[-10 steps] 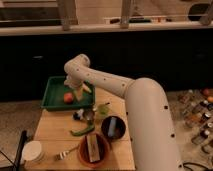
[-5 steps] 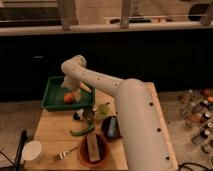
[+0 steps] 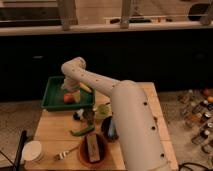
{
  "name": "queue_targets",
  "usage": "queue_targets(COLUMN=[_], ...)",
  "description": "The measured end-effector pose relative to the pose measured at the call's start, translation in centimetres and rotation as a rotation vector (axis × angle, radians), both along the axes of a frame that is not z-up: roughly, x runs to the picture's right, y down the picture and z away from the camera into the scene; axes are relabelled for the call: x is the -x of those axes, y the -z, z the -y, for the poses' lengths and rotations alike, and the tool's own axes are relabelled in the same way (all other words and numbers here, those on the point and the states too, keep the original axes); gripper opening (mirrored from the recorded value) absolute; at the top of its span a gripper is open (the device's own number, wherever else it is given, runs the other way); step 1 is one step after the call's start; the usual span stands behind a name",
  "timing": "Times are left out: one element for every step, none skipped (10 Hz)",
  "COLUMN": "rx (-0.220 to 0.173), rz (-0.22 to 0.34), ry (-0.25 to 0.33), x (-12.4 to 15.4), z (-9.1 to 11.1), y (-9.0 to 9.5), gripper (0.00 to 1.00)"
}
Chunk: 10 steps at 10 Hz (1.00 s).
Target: Place apple in table surface
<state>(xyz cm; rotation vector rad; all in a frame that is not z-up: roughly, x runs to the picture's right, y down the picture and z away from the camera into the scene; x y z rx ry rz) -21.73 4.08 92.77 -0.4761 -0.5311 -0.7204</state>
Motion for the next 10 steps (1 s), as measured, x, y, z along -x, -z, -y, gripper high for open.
queue_targets(rx=[0.009,0.018,0.026,0.035,0.04,0.046,0.051,0.057,0.06,0.063], rz=[-0.003,-0.003,-0.001,0.007,0.011,0.015,0.019,0.02,0.02,0.021], ry=[-0.002,-0.007,-0.006,-0.002,0.0,0.002,0.002,0.002,-0.001,-0.004], x=[-0.3,-0.5,-0.5,-0.3,-0.2,-0.2,-0.1,-0.1,-0.2,-0.2], z=[-0.2,-0.4,-0.7,-1.0,-1.1,-1.4,-1.5,-1.7,-1.8,-1.9], y=[-0.4,-0.7,-0.9,-1.1,-1.2,-1.3,-1.4,-1.5,-1.7,-1.8], gripper=[0.8,0.8,0.79,0.71,0.63,0.54,0.42,0.33,0.24,0.12])
